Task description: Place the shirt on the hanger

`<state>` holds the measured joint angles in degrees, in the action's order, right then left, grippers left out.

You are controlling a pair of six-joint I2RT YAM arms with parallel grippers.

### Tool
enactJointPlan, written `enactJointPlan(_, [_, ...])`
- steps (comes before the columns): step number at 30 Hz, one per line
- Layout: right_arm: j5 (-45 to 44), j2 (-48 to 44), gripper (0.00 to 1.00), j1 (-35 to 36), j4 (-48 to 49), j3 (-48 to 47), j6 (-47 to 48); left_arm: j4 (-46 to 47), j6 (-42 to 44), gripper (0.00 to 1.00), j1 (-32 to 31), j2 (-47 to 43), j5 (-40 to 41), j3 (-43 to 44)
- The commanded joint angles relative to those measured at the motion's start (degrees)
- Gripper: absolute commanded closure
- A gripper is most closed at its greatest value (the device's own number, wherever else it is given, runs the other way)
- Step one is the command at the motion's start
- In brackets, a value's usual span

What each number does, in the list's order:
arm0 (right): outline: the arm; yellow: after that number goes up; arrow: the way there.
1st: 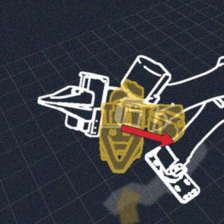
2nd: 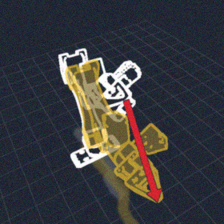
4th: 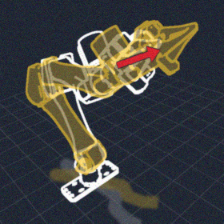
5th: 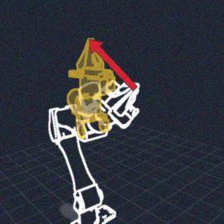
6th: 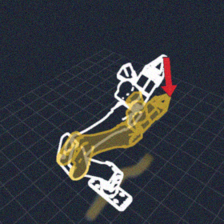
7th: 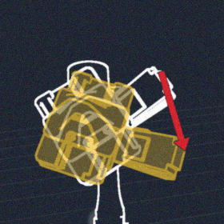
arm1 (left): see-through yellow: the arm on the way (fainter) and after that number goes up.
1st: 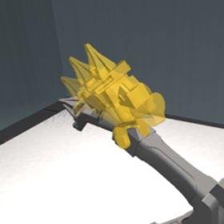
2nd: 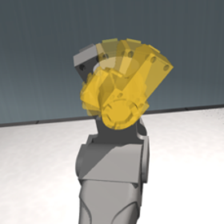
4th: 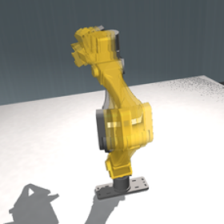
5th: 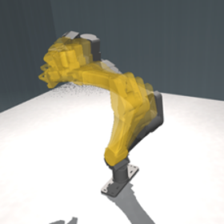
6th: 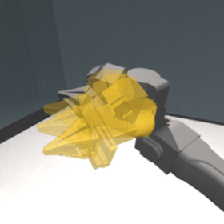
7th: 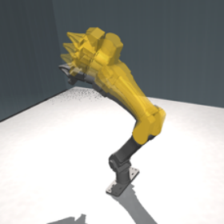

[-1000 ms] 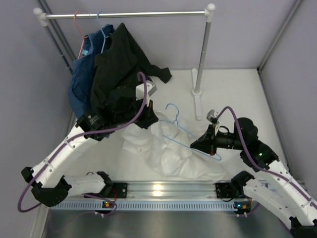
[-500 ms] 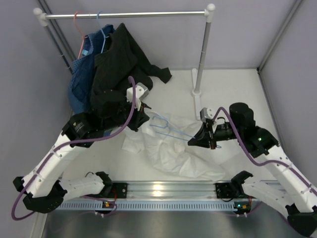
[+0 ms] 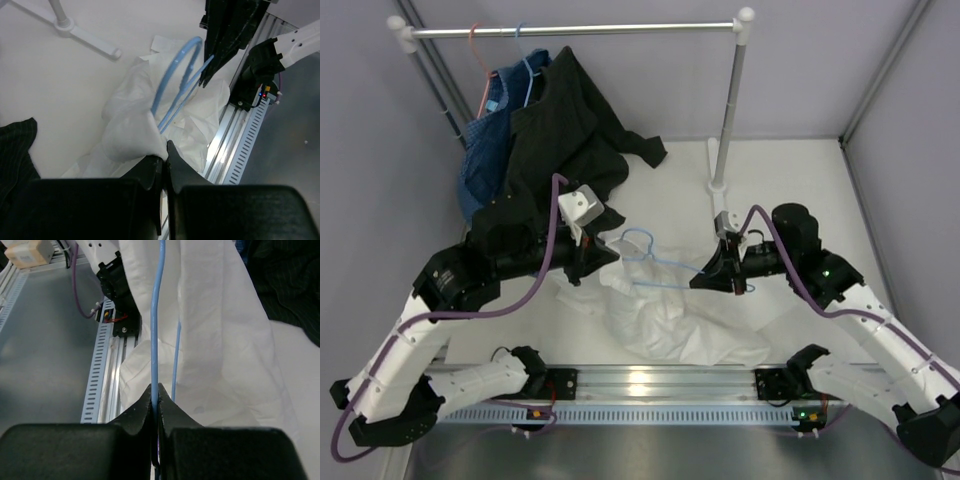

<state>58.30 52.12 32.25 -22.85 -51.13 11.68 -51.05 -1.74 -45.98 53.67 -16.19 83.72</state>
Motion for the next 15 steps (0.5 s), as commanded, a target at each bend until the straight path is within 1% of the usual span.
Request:
enactJointPlan(1, [-2.0, -1.8, 1.00, 0.1, 17.9, 2.7, -9.5, 4.0, -0.7, 1.00, -0.2, 1.4, -8.6, 0.2])
enactJointPlan(3, [-4.9, -2.1, 1.00, 0.1, 21.0, 3.8, -13.8, 4.0, -0.3, 1.00, -0.2, 2.4, -10.5, 0.2])
enactJointPlan(4, [-5.3, -2.4, 1.00, 0.1, 24.3, 4.2, -15.0, 4.2, -0.1, 1.00, -0.2, 2.6, -11.0, 0.2])
enactJointPlan(11, [-8.3, -6.9, 1.00, 0.2, 36.4, 10.1, -24.2, 6.5, -1.2, 1.00, -0.2, 1.3, -5.2, -1.5])
enactJointPlan(15, [-6.7, -5.7, 1.00, 0.3, 40.5, 11.7, -27.5, 6.6, -1.8, 1.00, -0.2, 3.5, -4.3, -0.8])
